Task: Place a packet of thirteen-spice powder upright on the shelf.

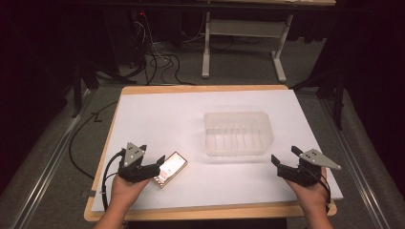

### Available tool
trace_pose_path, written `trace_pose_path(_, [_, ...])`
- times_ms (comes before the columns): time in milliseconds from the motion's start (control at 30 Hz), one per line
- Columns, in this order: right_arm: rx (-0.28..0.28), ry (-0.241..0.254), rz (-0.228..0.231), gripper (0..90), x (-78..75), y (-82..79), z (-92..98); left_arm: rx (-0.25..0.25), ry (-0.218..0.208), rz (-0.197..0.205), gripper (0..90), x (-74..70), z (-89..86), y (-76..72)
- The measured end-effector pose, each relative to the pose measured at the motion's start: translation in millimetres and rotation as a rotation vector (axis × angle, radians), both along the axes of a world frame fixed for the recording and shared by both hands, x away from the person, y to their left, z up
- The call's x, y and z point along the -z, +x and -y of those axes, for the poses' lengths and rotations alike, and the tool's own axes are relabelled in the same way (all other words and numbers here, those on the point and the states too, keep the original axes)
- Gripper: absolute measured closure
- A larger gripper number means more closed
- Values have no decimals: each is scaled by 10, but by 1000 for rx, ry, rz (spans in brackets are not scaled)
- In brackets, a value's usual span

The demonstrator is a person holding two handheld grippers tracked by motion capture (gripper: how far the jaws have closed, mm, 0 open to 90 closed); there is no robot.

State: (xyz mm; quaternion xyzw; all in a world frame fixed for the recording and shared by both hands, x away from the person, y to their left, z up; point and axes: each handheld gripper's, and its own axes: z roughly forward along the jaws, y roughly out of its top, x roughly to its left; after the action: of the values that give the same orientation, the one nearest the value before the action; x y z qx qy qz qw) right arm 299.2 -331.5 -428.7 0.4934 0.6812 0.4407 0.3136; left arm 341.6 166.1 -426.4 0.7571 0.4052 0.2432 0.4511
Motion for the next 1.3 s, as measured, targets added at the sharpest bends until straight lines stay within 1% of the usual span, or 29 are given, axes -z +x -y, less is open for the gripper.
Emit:
trace_pose_path(33, [14,-16,8,109,-6,-12,-18,1,-5,-1,225,-7,8,-6])
trace_pose_path(100, [26,-34,19,118,-9,-29,-32,-4,-3,1,224,-11,20,-14])
trace_pose_path(167, [23,-27,10,116,-7,-30,-35,-2,-5,-3,224,-13,29,-16])
trace_pose_path(267, [22,-17,-8,132,5,-24,-28,10,13,-16,224,-5,75,-19])
trace_pose_path(333, [25,-18,-8,132,7,-24,-26,17,18,-22,224,-4,84,-15])
trace_pose_path(367, [33,-19,8,120,8,-26,-14,20,24,-28,224,-2,100,-10])
trace_pose_path(467, [32,-10,4,127,2,-32,-10,23,37,-40,223,3,131,-3])
trace_pose_path(533, [27,-10,9,131,2,-34,-10,31,57,-64,221,18,159,14])
trace_pose_path(567, [17,-9,15,158,2,-33,-10,44,73,-93,217,38,186,35])
trace_pose_path(600, [17,-9,15,158,2,-33,-10,44,73,-93,213,38,186,35])
trace_pose_path(633, [20,-15,34,159,10,-44,-18,52,99,-123,208,62,219,65])
trace_pose_path(667, [20,-15,34,159,10,-44,-18,52,99,-123,205,62,219,65])
trace_pose_path(700, [20,-12,26,158,19,-41,-13,57,129,-153,203,85,247,104])
trace_pose_path(733, [24,-13,26,159,20,-42,-11,59,144,-164,199,91,259,122])
trace_pose_path(767, [24,-13,26,159,20,-42,-11,59,144,-164,197,91,259,122])
trace_pose_path(833, [32,-10,32,159,10,-45,-3,66,162,-193,197,81,281,162])
trace_pose_path(900, [35,-4,38,159,8,-45,-1,72,169,-205,197,78,290,172])
trace_pose_path(933, [30,10,30,164,14,-41,-2,89,198,-232,193,77,315,188])
trace_pose_path(967, [30,10,30,164,14,-41,-2,89,198,-232,191,77,315,188])
trace_pose_path(1000, [24,11,25,170,22,-37,-1,99,211,-247,190,78,327,197])
trace_pose_path(1033, [21,9,23,170,24,-35,-1,116,234,-280,185,79,355,218])
trace_pose_path(1067, [22,9,25,181,24,-35,0,124,250,-291,182,77,367,227])
trace_pose_path(1100, [23,11,21,194,21,-36,0,124,250,-291,182,77,367,227])
trace_pose_path(1133, [24,8,18,197,18,-35,3,139,280,-319,182,77,391,247])
trace_pose_path(1167, [26,6,13,198,15,-34,8,145,297,-334,179,77,399,260])
trace_pose_path(1200, [26,6,13,198,15,-34,8,145,297,-334,174,77,399,260])
trace_pose_path(1233, [31,7,9,210,16,-34,23,152,317,-354,171,74,414,282])
trace_pose_path(1267, [35,11,6,210,15,-33,31,152,317,-354,170,74,414,282])
trace_pose_path(1300, [35,11,5,215,15,-29,42,158,333,-375,169,63,429,306])
